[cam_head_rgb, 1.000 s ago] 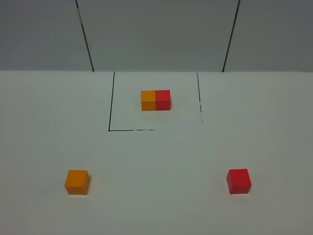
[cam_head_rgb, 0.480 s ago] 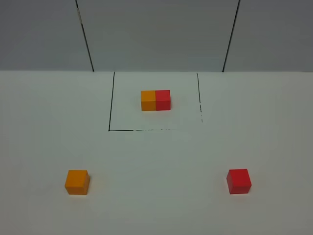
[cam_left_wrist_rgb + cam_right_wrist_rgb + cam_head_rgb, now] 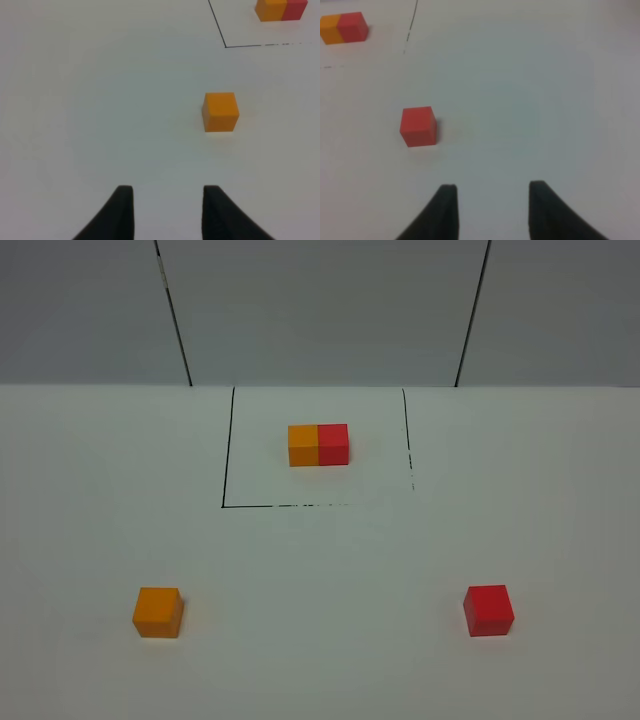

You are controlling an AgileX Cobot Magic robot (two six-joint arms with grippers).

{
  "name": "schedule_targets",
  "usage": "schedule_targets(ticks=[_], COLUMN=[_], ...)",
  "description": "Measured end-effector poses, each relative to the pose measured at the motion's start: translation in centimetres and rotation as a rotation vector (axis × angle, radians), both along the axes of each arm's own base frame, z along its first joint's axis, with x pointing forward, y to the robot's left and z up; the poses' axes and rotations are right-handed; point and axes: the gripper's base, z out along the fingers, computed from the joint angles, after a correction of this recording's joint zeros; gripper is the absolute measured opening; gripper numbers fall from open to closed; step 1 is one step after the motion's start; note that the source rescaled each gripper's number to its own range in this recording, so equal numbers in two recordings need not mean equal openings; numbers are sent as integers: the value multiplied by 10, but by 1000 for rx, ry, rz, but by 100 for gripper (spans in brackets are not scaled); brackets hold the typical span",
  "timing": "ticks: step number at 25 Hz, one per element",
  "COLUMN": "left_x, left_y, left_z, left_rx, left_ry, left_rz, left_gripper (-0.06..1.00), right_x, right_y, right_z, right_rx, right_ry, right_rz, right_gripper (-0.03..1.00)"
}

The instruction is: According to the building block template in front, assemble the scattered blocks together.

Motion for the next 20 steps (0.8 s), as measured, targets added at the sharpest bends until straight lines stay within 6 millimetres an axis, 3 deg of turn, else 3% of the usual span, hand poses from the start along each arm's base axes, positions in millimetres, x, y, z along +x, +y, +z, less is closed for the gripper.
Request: schedule_targets(ticks=[10,13,16,20], left_x=[0,0,0,1], left_y=[0,0,0,0], left_z=[0,0,0,0], left_rx=[0,14,30,33], left_ry=[0,-2,-4,5], left_rz=[0,-9,-20,-23], left_gripper=[0,7,31,83], right_x=[0,0,0,0], right_y=[0,0,0,0], right_z=[0,0,0,0], right_rx=[0,0,0,0], right_ry=[0,0,0,0], right_rz=[0,0,0,0], right_gripper=[0,0,0,0])
